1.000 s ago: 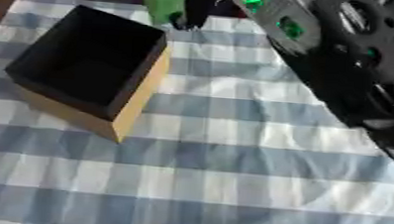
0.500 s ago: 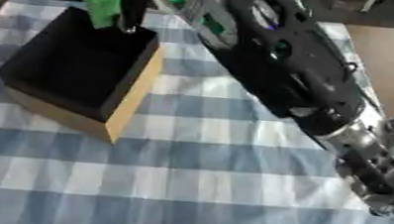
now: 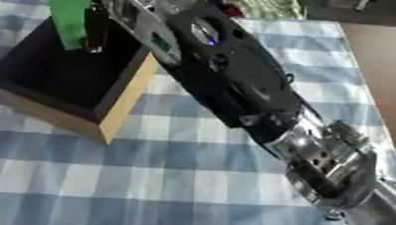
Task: Pick up objects on the table and place them in the box.
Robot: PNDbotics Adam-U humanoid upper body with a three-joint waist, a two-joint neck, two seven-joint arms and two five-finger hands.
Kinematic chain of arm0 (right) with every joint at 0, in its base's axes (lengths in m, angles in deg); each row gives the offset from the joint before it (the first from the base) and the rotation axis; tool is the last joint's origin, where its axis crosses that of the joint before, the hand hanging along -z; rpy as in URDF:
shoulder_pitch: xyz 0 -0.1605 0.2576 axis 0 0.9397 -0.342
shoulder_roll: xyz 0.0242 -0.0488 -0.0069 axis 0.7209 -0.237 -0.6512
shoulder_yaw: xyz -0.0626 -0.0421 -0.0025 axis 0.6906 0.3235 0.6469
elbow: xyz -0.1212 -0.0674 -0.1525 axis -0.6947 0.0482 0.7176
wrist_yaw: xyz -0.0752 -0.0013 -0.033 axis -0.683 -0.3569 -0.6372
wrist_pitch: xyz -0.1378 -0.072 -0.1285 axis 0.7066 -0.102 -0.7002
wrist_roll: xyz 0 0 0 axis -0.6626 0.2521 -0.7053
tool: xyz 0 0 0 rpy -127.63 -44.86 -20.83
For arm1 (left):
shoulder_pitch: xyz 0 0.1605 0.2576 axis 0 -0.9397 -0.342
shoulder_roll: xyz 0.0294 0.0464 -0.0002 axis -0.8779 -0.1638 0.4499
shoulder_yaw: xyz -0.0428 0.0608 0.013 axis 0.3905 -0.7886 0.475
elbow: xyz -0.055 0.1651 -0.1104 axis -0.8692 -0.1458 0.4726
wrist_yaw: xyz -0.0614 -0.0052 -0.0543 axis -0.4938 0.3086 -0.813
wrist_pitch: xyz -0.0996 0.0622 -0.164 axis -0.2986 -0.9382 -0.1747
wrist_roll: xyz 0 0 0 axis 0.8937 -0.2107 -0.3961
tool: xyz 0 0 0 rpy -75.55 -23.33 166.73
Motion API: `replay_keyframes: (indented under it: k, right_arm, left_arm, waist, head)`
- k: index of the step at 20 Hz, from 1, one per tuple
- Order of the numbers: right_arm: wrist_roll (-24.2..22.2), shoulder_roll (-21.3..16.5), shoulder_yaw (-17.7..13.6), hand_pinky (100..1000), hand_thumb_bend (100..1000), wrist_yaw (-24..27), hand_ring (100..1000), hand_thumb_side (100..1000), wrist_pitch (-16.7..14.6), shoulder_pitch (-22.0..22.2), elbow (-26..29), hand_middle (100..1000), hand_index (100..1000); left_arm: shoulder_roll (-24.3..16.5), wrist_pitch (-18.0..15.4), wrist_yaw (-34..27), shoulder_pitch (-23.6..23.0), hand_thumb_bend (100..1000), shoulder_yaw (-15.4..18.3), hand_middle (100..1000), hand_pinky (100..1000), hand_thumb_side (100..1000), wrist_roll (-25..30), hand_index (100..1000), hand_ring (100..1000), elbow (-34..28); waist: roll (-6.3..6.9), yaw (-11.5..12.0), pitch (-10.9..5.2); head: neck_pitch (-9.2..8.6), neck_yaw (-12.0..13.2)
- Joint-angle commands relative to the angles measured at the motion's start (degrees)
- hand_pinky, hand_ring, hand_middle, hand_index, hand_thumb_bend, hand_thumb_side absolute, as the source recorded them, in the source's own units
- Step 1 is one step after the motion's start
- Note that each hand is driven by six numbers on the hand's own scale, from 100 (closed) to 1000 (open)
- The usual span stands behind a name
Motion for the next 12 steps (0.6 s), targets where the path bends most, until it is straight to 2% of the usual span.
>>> replay_keyframes:
  k: [1,4,8,9,10,11,12]
  right_arm:
    - [-7.8,0.3,-0.2,906,100,0.7,942,100,6.8,-1.1,-0.2,805,845]
    - [-7.8,0.7,0.1,927,131,0.8,963,100,5.2,-1.1,-1.1,841,893]
    - [-7.8,1.0,0.1,942,242,-0.2,983,100,2.7,-1.1,-2.3,878,951]
    - [-7.8,1.0,0.1,952,297,-0.6,995,100,2.2,-1.1,-2.5,896,984]
    - [-7.8,1.1,0.0,954,304,-1.2,995,114,1.7,-1.1,-2.6,897,989]
    - [-7.8,1.1,-0.1,959,342,-1.8,999,203,1.3,-1.2,-2.7,899,1000]
    - [-7.8,1.1,-0.3,960,358,-2.5,1000,228,1.0,-1.2,-2.8,901,1000]
  left_arm:
    - [-0.5,-0.2,-0.4,0.7,315,0.0,585,615,386,-0.1,723,724,-0.8]
    - [-0.5,-0.1,-0.4,0.7,315,0.0,585,615,385,-0.1,723,724,-0.8]
    - [-0.4,0.0,-0.4,0.7,314,0.0,584,614,384,-0.1,723,724,-0.8]
    - [-0.4,0.0,-0.5,0.7,315,0.0,584,614,384,-0.1,723,724,-0.8]
    - [-0.3,0.1,-0.5,0.7,315,0.0,584,614,384,-0.1,723,724,-0.8]
    - [-0.3,0.1,-0.5,0.7,315,0.0,584,614,384,-0.1,723,724,-0.8]
    - [-0.3,0.1,-0.5,0.6,315,0.0,584,614,384,-0.1,723,724,-0.8]
  waist:
    - [0.18,0.1,-0.99]
    - [0.14,0.2,-0.97]
    - [0.18,0.2,-0.92]
    - [0.19,0.2,-0.90]
    - [0.20,0.2,-0.89]
    - [0.22,0.2,-0.88]
    - [0.23,0.2,-0.88]
  head:
    - [-0.60,-0.2]
    - [-0.68,-0.2]
    - [-0.84,-0.3]
    - [-0.84,-0.4]
    - [-0.84,-0.4]
    - [-0.84,-0.3]
    - [-0.82,-0.3]
